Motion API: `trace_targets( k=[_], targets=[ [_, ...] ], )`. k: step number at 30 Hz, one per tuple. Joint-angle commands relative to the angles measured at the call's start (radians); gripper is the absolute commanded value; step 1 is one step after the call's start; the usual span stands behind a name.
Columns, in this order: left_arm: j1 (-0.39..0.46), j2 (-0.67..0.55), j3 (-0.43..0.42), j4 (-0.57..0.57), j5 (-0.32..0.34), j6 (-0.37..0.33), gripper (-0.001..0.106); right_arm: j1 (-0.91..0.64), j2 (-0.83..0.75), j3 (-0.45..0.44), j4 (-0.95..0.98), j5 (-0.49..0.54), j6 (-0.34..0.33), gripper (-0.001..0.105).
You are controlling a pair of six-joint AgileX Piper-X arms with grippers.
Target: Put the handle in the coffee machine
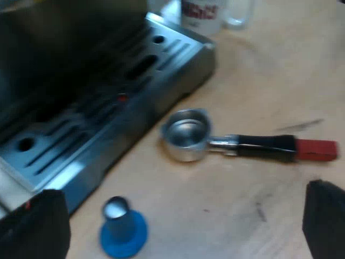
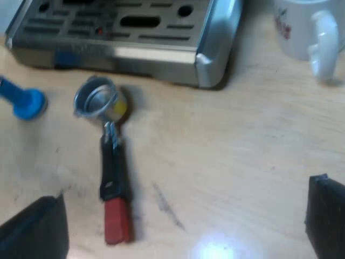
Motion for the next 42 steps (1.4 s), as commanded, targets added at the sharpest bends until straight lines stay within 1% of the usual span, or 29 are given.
trace_targets(
  k=[1, 4, 5, 7, 10, 12, 13, 14, 15, 16, 17, 18, 20, 22, 24, 25, 26, 27, 28, 30, 31, 34, 35, 37, 42],
  targets=[
    [-0.056, 0.041, -0.007, -0.002, 0.054, 0.01, 0.088, 0.047, 0.049, -0.009, 0.004, -0.019, -0.042, 0.09],
    [-0.102, 0.075, -0.007, -0.002, 0.057, 0.01, 0.088, 0.083, 0.084, -0.009, 0.0, -0.013, -0.042, 0.09],
    [-0.102, 0.075, -0.007, -0.002, 0.057, 0.01, 0.088, 0.088, 0.088, -0.009, -0.002, -0.013, -0.042, 0.09],
    [-0.199, 0.129, -0.007, -0.002, 0.058, 0.012, 0.088, 0.148, 0.148, -0.009, -0.027, 0.032, -0.04, 0.09],
    [-0.278, 0.163, -0.007, -0.002, 0.058, 0.012, 0.088, 0.185, 0.178, -0.009, -0.043, 0.053, -0.035, 0.09],
    [-0.31, 0.177, -0.007, -0.002, 0.058, 0.012, 0.088, 0.211, 0.199, -0.009, -0.061, 0.07, -0.022, 0.09],
    [-0.353, 0.197, -0.007, -0.002, 0.058, 0.012, 0.088, 0.243, 0.22, -0.009, -0.078, 0.096, 0.005, 0.09],
    [-0.367, 0.204, -0.007, -0.002, 0.058, 0.012, 0.088, 0.275, 0.248, -0.009, -0.102, 0.133, 0.041, 0.09],
    [-0.388, 0.215, -0.007, -0.002, 0.058, 0.015, 0.088, 0.365, 0.309, -0.009, -0.149, 0.184, 0.142, 0.09],
    [-0.396, 0.219, -0.007, -0.002, 0.058, 0.018, 0.088, 0.404, 0.344, -0.009, -0.164, 0.218, 0.175, 0.09],
    [-0.429, 0.242, -0.007, -0.005, 0.058, 0.032, 0.088, 0.448, 0.38, -0.009, -0.172, 0.26, 0.217, 0.09],
    [-0.435, 0.246, -0.007, -0.005, 0.058, 0.035, 0.088, 0.47, 0.395, -0.009, -0.175, 0.277, 0.239, 0.09],
    [-0.455, 0.277, -0.007, -0.015, 0.055, 0.046, 0.088, 0.528, 0.447, -0.009, -0.179, 0.343, 0.29, 0.09],
    [-0.459, 0.299, -0.007, -0.022, 0.053, 0.047, 0.088, 0.56, 0.484, -0.009, -0.185, 0.378, 0.316, 0.089],
    [-0.458, 0.321, -0.007, -0.036, 0.053, 0.047, 0.088, 0.602, 0.53, -0.009, -0.2, 0.414, 0.344, 0.083],
    [-0.458, 0.333, -0.007, -0.044, 0.053, 0.047, 0.088, 0.626, 0.558, -0.009, -0.214, 0.429, 0.368, 0.076],
    [-0.458, 0.339, -0.007, -0.046, 0.053, 0.047, 0.088, 0.633, 0.567, -0.009, -0.222, 0.439, 0.379, 0.072],
    [-0.458, 0.354, -0.007, -0.053, 0.053, 0.047, 0.088, 0.652, 0.588, -0.009, -0.234, 0.45, 0.383, 0.064],
    [-0.458, 0.366, -0.007, -0.061, 0.053, 0.047, 0.088, 0.668, 0.614, -0.009, -0.253, 0.455, 0.383, 0.051],
    [-0.458, 0.382, -0.007, -0.066, 0.053, 0.047, 0.088, 0.682, 0.643, -0.009, -0.273, 0.455, 0.383, 0.038],
    [-0.458, 0.39, -0.007, -0.065, 0.053, 0.047, 0.088, 0.686, 0.66, -0.009, -0.292, 0.455, 0.383, 0.027],
    [-0.458, 0.399, -0.007, -0.071, 0.053, 0.047, 0.088, 0.686, 0.706, -0.009, -0.321, 0.453, 0.387, 0.003],
    [-0.458, 0.4, -0.007, -0.072, 0.053, 0.047, 0.088, 0.686, 0.714, -0.009, -0.324, 0.453, 0.39, 0.0],
    [-0.458, 0.4, -0.007, -0.079, 0.053, 0.047, 0.088, 0.686, 0.75, 0.0, -0.348, 0.45, 0.4, 0.0],
    [-0.458, 0.4, -0.007, -0.079, 0.053, 0.047, 0.088, 0.686, 0.818, 0.027, -0.381, 0.399, 0.434, 0.0]
  ],
)
